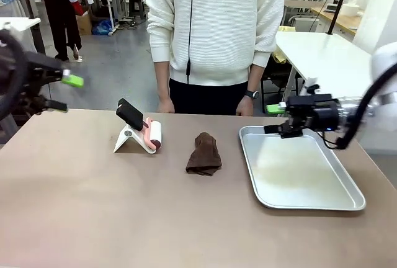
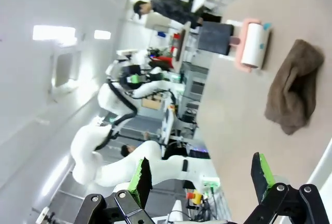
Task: Clean the surface of the table.
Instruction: Return the Lint Roller and towel to their original positions.
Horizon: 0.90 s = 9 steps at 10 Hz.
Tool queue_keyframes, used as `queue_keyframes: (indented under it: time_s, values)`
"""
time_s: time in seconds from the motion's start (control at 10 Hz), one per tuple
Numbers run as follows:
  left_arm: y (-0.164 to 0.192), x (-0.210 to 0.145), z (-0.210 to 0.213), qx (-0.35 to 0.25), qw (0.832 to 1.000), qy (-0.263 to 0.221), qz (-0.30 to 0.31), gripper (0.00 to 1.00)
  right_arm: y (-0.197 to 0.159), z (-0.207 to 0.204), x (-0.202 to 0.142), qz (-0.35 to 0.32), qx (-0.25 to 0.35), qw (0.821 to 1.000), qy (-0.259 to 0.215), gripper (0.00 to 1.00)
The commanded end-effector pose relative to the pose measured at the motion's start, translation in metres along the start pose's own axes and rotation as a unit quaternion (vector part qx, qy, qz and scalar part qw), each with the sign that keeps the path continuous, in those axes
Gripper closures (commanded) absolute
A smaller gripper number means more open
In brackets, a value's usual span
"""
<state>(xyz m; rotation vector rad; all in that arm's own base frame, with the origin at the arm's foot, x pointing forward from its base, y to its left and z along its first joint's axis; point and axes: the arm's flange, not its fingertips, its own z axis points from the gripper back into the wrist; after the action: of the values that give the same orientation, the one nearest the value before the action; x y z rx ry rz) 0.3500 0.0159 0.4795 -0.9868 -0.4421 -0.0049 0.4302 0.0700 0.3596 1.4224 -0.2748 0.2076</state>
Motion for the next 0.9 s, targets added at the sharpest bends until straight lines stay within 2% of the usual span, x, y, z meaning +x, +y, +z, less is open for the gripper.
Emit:
queue_keyframes:
  time_s: [0.0, 0.1, 0.3, 0.6, 0.7, 0.8]
  values:
    - [0.044, -0.012, 0.014, -0.067, 0.998, 0.007, 0.02, 0.0, 0.0, 0.037, -0.031, 0.022, 0.041, 0.999, -0.028, 0.0]
    - [0.061, -0.022, 0.02, -0.127, 0.992, 0.025, 0.004, 0.0, 0.002, 0.062, -0.042, 0.013, 0.036, 0.997, -0.065, 0.0]
    - [0.082, -0.025, 0.018, -0.191, 0.98, 0.062, -0.001, 0.0, 0.005, 0.095, -0.048, 0.004, 0.029, 0.993, -0.111, 0.0]
    - [0.108, -0.008, 0.011, -0.23, 0.969, 0.089, 0.007, 0.0, 0.002, 0.105, -0.051, 0.009, 0.014, 0.987, -0.16, 0.0]
    - [0.107, -0.004, 0.005, -0.198, 0.977, 0.077, 0.018, 0.0, -0.003, 0.099, -0.05, 0.008, 0.001, 0.986, -0.168, 0.0]
    - [0.101, -0.028, 0.01, -0.219, 0.972, 0.087, 0.013, 0.0, -0.004, 0.121, -0.039, -0.005, 0.019, 0.989, -0.145, 0.0]
